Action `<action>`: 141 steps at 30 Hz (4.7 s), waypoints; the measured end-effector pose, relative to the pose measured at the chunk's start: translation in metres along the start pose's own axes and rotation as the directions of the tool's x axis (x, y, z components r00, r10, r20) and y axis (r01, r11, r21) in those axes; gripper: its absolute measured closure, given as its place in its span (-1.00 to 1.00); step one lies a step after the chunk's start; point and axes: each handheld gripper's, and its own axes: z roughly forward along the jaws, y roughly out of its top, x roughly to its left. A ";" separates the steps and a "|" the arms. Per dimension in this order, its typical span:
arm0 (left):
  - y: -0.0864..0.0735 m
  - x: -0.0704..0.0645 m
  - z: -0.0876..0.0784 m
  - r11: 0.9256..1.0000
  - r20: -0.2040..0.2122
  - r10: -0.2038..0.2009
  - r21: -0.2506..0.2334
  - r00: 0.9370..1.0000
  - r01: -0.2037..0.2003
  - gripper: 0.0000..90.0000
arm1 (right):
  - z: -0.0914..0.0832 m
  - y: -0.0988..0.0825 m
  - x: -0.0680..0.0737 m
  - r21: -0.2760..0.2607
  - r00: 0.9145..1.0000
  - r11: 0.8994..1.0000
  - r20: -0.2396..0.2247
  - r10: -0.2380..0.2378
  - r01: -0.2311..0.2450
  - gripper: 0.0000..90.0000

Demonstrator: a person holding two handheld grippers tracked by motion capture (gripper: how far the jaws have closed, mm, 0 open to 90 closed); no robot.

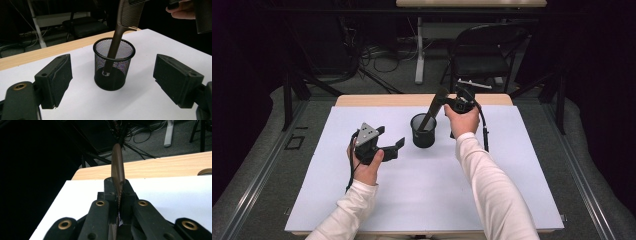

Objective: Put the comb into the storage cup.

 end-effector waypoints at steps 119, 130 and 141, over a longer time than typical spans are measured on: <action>-0.003 0.000 0.003 1.000 -0.004 0.007 0.019 1.000 -0.007 -0.65 | 0.009 -0.018 -0.026 0.022 1.000 0.999 0.018 0.026 -0.026 0.53; -0.003 0.000 0.003 1.000 -0.007 0.004 0.017 1.000 -0.004 -0.65 | 0.007 -0.017 -0.027 -0.009 0.999 1.000 0.033 -0.004 0.004 0.13; -0.003 0.000 0.003 1.000 -0.007 0.004 0.017 1.000 -0.004 -0.65 | 0.005 -0.016 -0.027 -0.011 0.999 1.000 0.040 -0.029 0.029 -0.09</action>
